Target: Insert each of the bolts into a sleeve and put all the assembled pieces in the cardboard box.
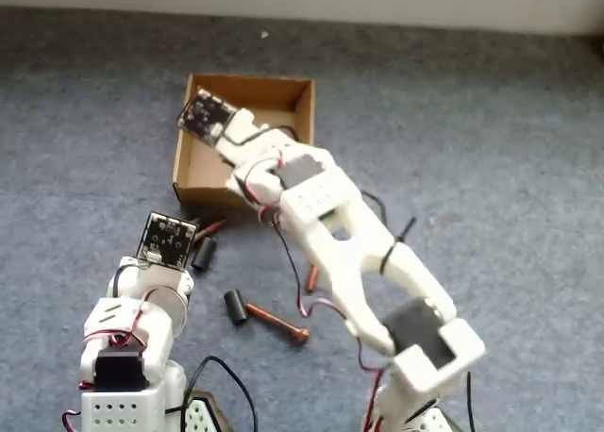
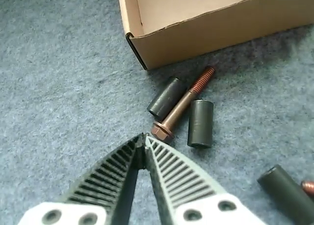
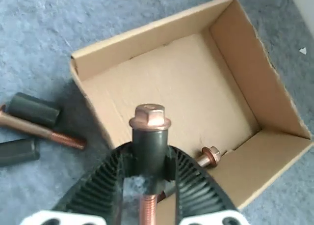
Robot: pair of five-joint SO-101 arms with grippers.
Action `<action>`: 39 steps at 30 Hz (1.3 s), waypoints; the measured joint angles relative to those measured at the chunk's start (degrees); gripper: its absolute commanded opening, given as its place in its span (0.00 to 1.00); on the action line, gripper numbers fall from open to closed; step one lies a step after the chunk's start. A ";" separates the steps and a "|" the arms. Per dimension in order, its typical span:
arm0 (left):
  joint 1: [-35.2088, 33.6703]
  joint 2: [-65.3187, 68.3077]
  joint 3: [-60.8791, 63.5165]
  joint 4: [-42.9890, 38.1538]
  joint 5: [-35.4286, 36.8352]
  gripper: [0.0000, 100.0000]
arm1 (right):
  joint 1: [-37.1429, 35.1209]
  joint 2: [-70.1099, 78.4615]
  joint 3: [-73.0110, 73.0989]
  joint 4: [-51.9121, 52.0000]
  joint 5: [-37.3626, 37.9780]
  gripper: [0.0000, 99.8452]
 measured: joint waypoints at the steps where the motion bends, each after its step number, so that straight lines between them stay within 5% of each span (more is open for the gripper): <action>1: 0.00 0.00 0.00 0.00 0.00 0.01 | 0.26 2.37 -1.93 0.00 0.09 0.01; 12: 0.00 0.00 0.00 0.00 0.00 0.01 | 1.14 16.18 -11.34 0.00 0.09 0.01; 18: 0.00 0.00 0.00 0.00 0.00 0.01 | 1.23 16.18 -11.34 0.00 0.09 0.02; 24: 0.00 0.00 0.00 0.00 0.00 0.01 | 1.23 16.18 -11.34 0.09 0.09 0.15; 39: 0.00 0.00 0.00 0.00 0.00 0.01 | 1.23 5.98 -12.22 11.43 0.09 0.15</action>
